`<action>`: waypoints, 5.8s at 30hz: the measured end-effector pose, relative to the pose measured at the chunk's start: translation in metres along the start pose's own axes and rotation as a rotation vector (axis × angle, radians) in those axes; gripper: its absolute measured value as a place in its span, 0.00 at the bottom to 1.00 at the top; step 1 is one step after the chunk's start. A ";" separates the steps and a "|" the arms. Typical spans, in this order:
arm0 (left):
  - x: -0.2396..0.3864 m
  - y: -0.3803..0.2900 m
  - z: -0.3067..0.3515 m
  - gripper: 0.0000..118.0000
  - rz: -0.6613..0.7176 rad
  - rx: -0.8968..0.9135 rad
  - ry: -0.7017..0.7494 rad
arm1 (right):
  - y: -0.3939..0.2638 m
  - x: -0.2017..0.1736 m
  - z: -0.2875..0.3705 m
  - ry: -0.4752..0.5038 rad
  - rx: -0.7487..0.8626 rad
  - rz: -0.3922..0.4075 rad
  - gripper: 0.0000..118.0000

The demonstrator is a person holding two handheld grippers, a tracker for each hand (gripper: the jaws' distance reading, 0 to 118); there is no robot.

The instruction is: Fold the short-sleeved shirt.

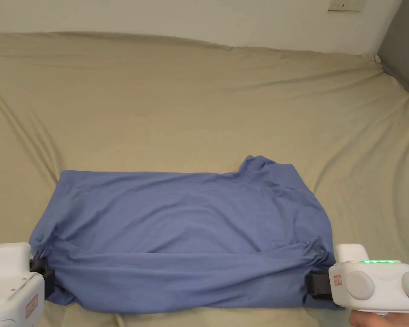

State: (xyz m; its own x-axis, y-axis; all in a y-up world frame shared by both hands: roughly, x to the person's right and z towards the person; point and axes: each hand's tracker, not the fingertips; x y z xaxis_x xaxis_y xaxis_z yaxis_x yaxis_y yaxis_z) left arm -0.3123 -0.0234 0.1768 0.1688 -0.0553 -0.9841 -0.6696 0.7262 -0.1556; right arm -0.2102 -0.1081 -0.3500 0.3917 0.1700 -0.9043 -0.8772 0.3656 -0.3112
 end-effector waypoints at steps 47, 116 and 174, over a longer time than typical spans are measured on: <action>-0.060 -0.043 0.015 0.89 0.040 -0.188 0.120 | -0.064 0.035 0.091 -0.037 0.088 -0.116 0.86; 0.027 0.126 -0.183 0.02 -0.133 -0.038 0.000 | 0.064 -0.036 0.164 -0.048 0.622 0.105 0.00; -0.047 -0.013 0.056 0.02 -0.270 -0.125 -0.055 | -0.028 0.044 0.154 0.232 -0.016 0.296 0.03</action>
State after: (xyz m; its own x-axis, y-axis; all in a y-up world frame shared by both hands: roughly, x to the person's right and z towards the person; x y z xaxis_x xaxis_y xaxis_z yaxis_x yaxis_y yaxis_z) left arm -0.2714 0.0081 0.2297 0.3895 -0.1954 -0.9001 -0.6787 0.5997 -0.4239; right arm -0.1260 0.0298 -0.3363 0.0487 0.0534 -0.9974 -0.9479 0.3172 -0.0293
